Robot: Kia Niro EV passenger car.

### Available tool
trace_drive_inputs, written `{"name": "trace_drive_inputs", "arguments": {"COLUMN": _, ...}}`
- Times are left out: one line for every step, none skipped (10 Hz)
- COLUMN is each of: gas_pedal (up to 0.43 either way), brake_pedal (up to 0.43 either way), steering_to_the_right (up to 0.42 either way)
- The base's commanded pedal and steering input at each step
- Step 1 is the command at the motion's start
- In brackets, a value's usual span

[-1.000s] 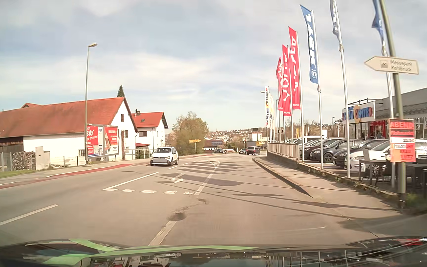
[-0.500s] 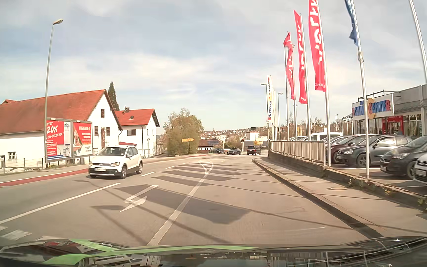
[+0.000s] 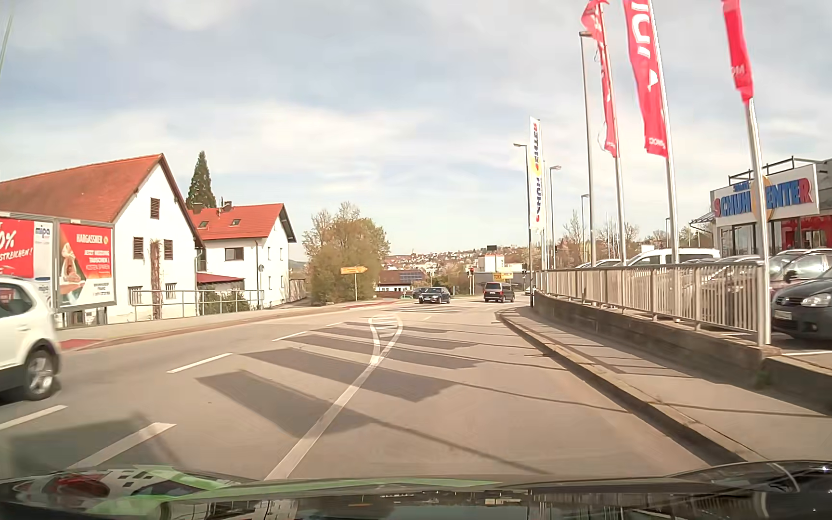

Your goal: Follow the waypoints while adhering to traffic rules and regulations

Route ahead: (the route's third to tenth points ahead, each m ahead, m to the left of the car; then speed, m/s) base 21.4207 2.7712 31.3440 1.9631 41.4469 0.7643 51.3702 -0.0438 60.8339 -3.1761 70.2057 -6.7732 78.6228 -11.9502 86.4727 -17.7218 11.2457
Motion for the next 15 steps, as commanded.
{"name": "trace_drive_inputs", "arguments": {"gas_pedal": 0.000, "brake_pedal": 0.000, "steering_to_the_right": 0.000}}
{"name": "trace_drive_inputs", "arguments": {"gas_pedal": 0.000, "brake_pedal": 0.055, "steering_to_the_right": 0.000}}
{"name": "trace_drive_inputs", "arguments": {"gas_pedal": 0.000, "brake_pedal": 0.091, "steering_to_the_right": 0.001}}
{"name": "trace_drive_inputs", "arguments": {"gas_pedal": 0.000, "brake_pedal": 0.122, "steering_to_the_right": 0.004}}
{"name": "trace_drive_inputs", "arguments": {"gas_pedal": 0.000, "brake_pedal": 0.128, "steering_to_the_right": 0.006}}
{"name": "trace_drive_inputs", "arguments": {"gas_pedal": 0.000, "brake_pedal": 0.134, "steering_to_the_right": 0.011}}
{"name": "trace_drive_inputs", "arguments": {"gas_pedal": 0.000, "brake_pedal": 0.128, "steering_to_the_right": 0.015}}
{"name": "trace_drive_inputs", "arguments": {"gas_pedal": 0.000, "brake_pedal": 0.128, "steering_to_the_right": 0.016}}
{"name": "trace_drive_inputs", "arguments": {"gas_pedal": 0.000, "brake_pedal": 0.128, "steering_to_the_right": 0.016}}
{"name": "trace_drive_inputs", "arguments": {"gas_pedal": 0.000, "brake_pedal": 0.128, "steering_to_the_right": 0.016}}
{"name": "trace_drive_inputs", "arguments": {"gas_pedal": 0.000, "brake_pedal": 0.134, "steering_to_the_right": 0.015}}
{"name": "trace_drive_inputs", "arguments": {"gas_pedal": 0.000, "brake_pedal": 0.134, "steering_to_the_right": 0.011}}
{"name": "trace_drive_inputs", "arguments": {"gas_pedal": 0.000, "brake_pedal": 0.146, "steering_to_the_right": 0.007}}
{"name": "trace_drive_inputs", "arguments": {"gas_pedal": 0.000, "brake_pedal": 0.152, "steering_to_the_right": 0.006}}
{"name": "trace_drive_inputs", "arguments": {"gas_pedal": 0.000, "brake_pedal": 0.152, "steering_to_the_right": 0.008}}
